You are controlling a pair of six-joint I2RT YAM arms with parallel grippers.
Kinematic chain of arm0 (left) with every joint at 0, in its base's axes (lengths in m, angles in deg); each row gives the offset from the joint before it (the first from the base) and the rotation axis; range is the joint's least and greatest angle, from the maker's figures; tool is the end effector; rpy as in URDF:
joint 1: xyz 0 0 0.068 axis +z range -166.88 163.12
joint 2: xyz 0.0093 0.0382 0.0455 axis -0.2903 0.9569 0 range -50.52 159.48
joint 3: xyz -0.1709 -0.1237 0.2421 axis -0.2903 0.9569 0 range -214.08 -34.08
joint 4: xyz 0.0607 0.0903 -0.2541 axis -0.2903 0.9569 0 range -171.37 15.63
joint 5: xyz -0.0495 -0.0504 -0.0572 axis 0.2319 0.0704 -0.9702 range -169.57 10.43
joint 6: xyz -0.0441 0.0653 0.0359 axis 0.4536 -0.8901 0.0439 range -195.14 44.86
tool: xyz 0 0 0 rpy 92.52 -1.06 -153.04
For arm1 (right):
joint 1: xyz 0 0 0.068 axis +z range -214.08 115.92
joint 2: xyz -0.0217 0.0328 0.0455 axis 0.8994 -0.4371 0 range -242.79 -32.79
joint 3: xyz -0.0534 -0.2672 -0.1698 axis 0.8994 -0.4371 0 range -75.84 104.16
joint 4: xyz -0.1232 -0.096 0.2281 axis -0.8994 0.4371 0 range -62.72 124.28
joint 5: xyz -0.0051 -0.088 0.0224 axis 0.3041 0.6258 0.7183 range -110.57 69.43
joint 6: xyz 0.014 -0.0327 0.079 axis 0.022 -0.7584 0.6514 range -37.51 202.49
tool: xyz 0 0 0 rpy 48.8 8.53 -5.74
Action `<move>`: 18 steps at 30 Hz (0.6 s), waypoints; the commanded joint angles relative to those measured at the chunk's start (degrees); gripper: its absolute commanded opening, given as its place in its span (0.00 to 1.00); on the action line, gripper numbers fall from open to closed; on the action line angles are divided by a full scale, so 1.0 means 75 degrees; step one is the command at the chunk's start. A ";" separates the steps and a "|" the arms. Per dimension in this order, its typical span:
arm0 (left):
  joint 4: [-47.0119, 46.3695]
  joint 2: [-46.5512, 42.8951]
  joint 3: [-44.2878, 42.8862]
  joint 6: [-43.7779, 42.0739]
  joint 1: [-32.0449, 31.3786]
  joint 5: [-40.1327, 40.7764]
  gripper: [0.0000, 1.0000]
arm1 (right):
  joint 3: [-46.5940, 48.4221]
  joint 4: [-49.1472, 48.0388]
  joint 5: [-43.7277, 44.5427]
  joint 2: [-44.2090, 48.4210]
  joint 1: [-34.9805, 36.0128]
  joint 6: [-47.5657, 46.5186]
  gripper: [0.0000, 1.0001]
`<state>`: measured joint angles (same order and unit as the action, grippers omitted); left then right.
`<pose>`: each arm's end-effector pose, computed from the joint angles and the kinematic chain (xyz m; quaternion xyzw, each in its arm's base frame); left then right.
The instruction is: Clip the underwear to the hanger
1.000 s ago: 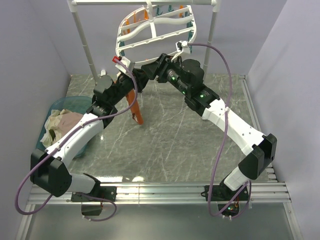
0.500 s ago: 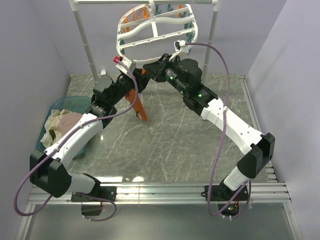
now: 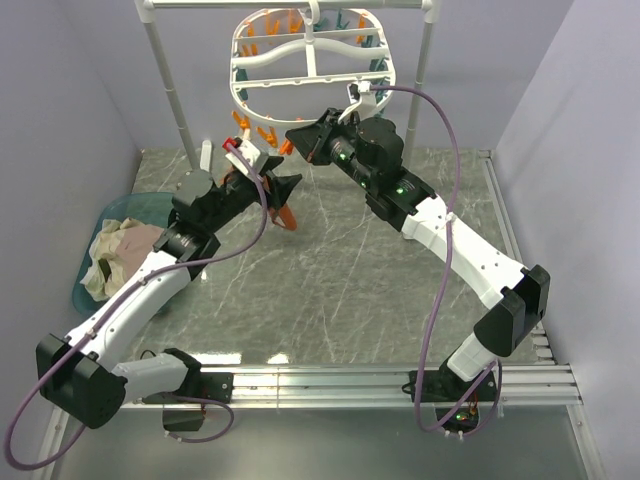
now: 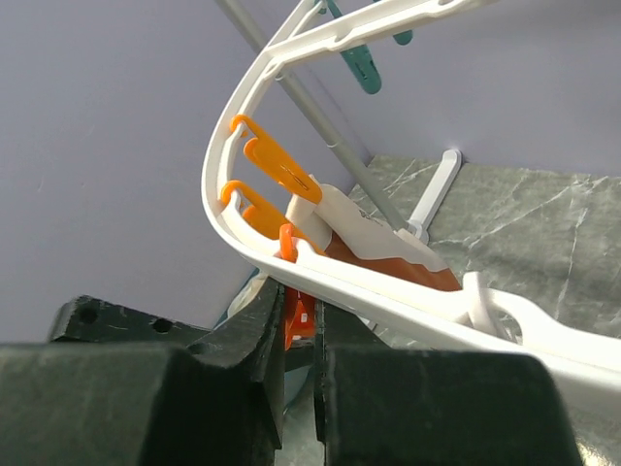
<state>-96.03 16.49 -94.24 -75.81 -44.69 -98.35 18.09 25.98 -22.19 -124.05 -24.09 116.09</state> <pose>0.2616 -0.1659 0.4506 0.2788 0.5983 -0.2787 0.6976 0.3319 0.2813 0.5095 -0.0483 0.6805 0.4457 0.5797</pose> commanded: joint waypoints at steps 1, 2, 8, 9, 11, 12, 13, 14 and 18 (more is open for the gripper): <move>-0.0050 -0.0262 0.0029 0.0042 0.0099 0.0008 0.61 | 0.0214 -0.0248 0.0112 0.0028 -0.0046 0.0078 0.00; -0.0050 -0.0262 -0.0040 0.0344 0.0145 -0.0026 0.60 | 0.0214 -0.0260 0.0100 0.0028 -0.0035 0.0090 0.00; 0.0032 0.0042 -0.0462 0.1095 0.0590 -0.0376 0.59 | 0.0214 -0.0284 0.0112 0.0040 -0.0035 0.0043 0.00; 0.0044 0.0113 -0.0486 0.1131 0.0707 -0.0494 0.59 | 0.0214 -0.0272 0.0123 0.0040 -0.0035 0.0043 0.00; 0.0126 0.0090 -0.0463 0.0946 0.0767 -0.0821 0.59 | 0.0214 -0.0284 0.0158 0.0040 -0.0035 -0.0004 0.00; 0.0172 0.0067 -0.0405 0.0782 0.0767 -0.1009 0.59 | 0.0214 -0.0284 0.0159 0.0028 -0.0035 -0.0016 0.00; 0.0254 0.0032 -0.0300 0.0560 0.0767 -0.1220 0.59 | 0.0191 -0.0272 0.0170 0.0028 -0.0035 -0.0027 0.00; 0.0533 -0.0050 -0.0241 0.0024 0.0767 -0.1581 0.59 | 0.0191 -0.0272 0.0182 0.0028 -0.0035 -0.0039 0.00; 0.1693 -0.0250 0.0134 -0.1980 0.0569 -0.2346 0.61 | 0.0202 -0.0284 0.0205 0.0005 -0.0035 -0.0074 0.00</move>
<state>-90.39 16.79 -94.66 -77.62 -39.05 -108.52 18.09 25.92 -22.52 -124.05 -24.09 115.85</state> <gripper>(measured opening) 0.604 0.201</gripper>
